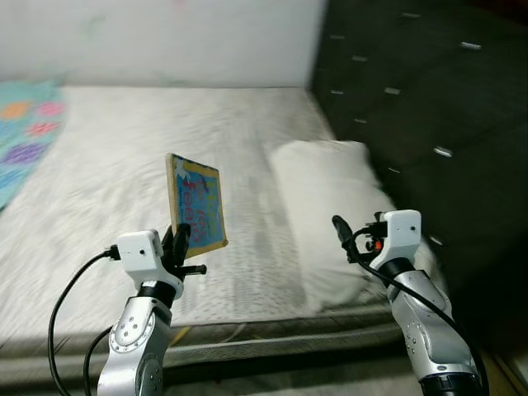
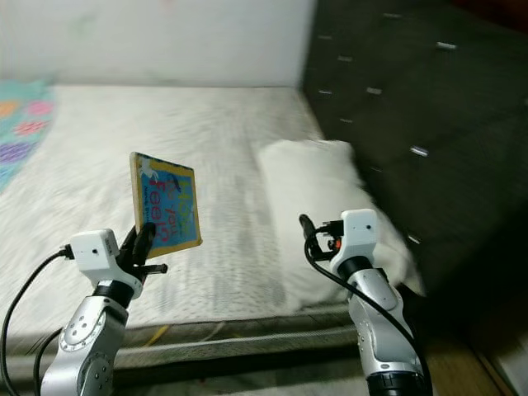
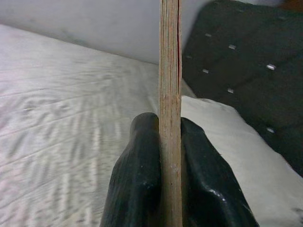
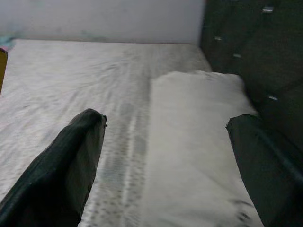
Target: Clean up the room
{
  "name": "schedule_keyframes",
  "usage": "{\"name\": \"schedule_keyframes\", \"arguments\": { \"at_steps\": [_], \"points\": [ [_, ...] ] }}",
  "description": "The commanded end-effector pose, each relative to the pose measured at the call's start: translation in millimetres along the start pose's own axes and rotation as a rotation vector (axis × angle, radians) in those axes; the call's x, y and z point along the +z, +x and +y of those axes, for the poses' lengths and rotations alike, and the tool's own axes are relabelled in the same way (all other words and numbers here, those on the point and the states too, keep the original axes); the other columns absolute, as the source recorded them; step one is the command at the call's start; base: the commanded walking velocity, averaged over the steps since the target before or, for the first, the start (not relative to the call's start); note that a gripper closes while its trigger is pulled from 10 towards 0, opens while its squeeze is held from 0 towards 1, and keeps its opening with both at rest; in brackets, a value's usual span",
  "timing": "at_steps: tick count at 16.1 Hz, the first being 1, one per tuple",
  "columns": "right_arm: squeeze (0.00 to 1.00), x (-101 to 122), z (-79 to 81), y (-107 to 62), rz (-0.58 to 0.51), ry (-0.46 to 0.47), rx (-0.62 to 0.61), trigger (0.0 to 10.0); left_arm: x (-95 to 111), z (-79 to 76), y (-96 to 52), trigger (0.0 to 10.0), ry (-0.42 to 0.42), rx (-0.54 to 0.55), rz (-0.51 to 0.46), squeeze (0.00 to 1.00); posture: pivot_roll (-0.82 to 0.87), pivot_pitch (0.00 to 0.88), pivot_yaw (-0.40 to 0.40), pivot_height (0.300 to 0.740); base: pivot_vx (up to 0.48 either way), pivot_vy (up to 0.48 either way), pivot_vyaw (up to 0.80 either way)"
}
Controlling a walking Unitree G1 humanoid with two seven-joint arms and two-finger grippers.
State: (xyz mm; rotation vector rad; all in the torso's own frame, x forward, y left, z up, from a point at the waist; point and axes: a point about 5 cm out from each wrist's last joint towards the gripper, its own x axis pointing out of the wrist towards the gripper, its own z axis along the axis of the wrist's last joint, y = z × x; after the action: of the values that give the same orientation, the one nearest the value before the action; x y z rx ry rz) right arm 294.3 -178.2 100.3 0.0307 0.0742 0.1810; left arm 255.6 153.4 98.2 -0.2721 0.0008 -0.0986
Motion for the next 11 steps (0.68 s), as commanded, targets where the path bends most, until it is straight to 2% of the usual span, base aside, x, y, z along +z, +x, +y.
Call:
{"name": "schedule_keyframes", "arguments": {
  "at_steps": [1,5,11],
  "points": [
    [0.00,1.2,-1.5,0.9,-0.010,0.005,-0.015,10.0,9.0,-4.8,3.8,10.0,0.008,-0.031,-0.038,0.00,-0.03,0.000,-0.015,0.740,0.000,0.000,-0.59],
    [0.00,-1.2,1.5,-1.1,-0.011,0.006,-0.011,10.0,11.0,-9.8,1.8,10.0,-0.004,-0.071,-0.051,0.00,-0.03,0.002,-0.011,0.740,0.000,0.000,0.00],
    [0.00,0.9,0.3,0.3,-0.022,-0.001,-0.014,10.0,13.6,-13.1,1.6,10.0,-0.010,-0.096,-0.061,0.00,-0.03,0.012,-0.010,0.740,0.337,0.000,0.00]
  ]
}}
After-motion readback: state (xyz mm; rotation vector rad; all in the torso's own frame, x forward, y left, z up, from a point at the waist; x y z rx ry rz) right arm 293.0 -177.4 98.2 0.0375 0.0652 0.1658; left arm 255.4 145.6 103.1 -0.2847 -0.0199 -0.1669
